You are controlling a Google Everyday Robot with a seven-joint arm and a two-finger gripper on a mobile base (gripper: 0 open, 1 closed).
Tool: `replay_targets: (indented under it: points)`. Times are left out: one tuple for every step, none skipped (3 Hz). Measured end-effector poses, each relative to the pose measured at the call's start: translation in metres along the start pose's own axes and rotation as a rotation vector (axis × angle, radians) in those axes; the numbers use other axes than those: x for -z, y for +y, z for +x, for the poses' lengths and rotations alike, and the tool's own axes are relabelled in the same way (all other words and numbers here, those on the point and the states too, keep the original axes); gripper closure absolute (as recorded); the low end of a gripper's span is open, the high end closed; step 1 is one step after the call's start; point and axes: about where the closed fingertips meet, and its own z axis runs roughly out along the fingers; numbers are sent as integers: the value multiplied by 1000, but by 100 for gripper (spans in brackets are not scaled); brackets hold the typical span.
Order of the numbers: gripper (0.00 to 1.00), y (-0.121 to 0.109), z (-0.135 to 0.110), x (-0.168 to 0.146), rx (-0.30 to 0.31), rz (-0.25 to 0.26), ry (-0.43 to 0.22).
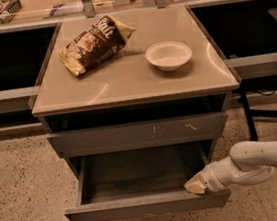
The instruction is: Open middle drawer
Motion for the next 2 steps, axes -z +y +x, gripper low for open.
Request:
replay_targets:
  points:
    - [100,15,5,-5,99,-66,65]
    - [100,15,5,-5,99,-66,65]
